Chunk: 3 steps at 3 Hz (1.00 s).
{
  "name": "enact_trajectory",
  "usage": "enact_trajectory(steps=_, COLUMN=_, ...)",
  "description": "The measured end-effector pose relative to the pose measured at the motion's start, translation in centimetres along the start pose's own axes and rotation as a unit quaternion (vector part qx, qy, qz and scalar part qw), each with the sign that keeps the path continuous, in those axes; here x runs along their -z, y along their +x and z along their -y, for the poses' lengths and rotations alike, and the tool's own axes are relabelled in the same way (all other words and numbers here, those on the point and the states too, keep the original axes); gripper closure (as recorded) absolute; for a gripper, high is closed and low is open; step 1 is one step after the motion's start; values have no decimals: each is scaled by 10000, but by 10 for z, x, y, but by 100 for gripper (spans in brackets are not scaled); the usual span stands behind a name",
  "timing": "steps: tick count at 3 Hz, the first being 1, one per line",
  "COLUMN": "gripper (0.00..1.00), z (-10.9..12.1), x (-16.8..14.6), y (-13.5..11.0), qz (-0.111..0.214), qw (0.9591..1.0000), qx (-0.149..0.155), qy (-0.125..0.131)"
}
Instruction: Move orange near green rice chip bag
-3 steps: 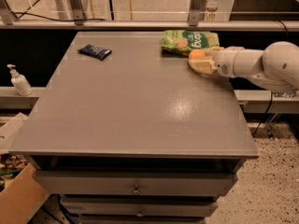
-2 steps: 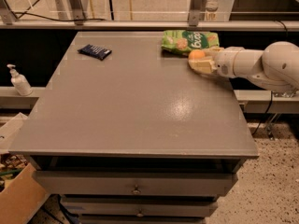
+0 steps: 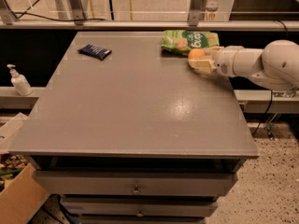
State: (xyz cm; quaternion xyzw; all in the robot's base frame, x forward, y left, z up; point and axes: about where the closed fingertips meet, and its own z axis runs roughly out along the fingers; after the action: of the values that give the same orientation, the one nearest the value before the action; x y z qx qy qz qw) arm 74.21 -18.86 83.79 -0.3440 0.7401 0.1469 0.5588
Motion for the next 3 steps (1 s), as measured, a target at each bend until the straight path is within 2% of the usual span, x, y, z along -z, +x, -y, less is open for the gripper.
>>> enact_trajectory(steps=1, gripper=0, z=-2, x=2, y=-2, qz=0, qw=10000, qx=-6, qy=-28)
enact_trajectory(steps=3, gripper=0, z=-5, x=14, y=-8, qz=113, qw=9999, qx=-57, qy=-84)
